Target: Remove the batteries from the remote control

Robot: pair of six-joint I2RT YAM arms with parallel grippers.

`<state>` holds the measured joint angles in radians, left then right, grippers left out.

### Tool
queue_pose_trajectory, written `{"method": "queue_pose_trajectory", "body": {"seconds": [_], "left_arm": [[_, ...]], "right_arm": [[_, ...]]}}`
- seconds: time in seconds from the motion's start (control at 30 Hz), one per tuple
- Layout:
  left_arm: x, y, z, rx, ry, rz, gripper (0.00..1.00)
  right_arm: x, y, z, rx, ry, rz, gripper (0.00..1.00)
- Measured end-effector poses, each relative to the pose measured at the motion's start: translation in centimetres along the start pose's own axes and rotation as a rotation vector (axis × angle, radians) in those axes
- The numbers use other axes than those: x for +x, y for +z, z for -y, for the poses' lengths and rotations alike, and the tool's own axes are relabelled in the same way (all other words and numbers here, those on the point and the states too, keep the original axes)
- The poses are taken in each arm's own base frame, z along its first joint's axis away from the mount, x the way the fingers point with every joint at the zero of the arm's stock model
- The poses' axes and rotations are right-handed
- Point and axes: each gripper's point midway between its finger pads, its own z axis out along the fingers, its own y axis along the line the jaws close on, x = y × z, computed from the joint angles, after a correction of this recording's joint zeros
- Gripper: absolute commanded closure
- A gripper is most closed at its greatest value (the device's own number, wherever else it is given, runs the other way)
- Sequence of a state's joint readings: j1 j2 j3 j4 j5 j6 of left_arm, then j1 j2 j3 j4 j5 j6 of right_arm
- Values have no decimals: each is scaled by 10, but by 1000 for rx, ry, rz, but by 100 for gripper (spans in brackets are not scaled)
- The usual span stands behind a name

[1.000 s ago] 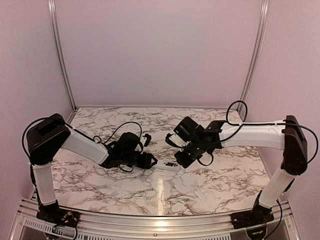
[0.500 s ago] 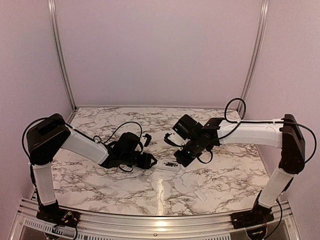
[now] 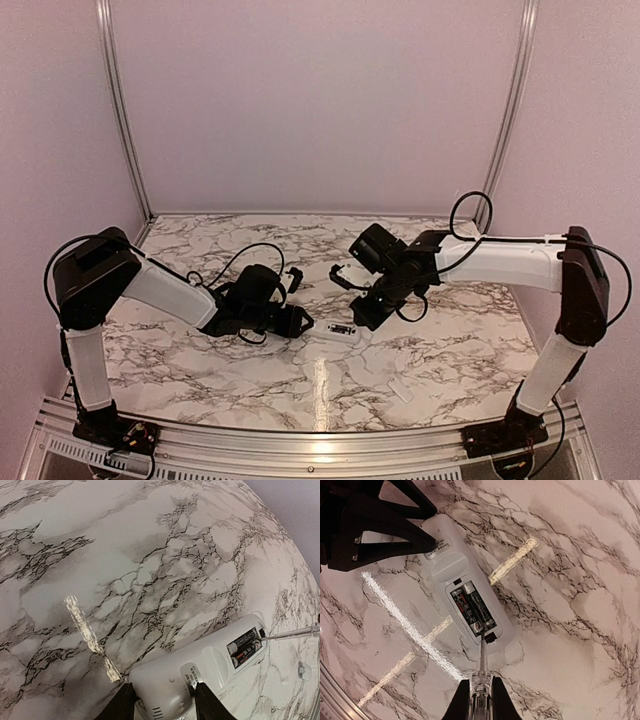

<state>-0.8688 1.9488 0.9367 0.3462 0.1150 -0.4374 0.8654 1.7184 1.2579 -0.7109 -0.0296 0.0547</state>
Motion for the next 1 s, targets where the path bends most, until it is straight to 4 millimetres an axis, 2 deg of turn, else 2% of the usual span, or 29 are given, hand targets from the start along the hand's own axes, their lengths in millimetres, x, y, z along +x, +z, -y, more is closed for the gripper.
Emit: {"method": "queue_pose_trajectory", "body": {"seconds": [1.0], "left_arm": [[0, 0, 0, -2, 0, 1, 59]], "right_arm": [[11, 0, 5, -78, 65, 143, 100]]}}
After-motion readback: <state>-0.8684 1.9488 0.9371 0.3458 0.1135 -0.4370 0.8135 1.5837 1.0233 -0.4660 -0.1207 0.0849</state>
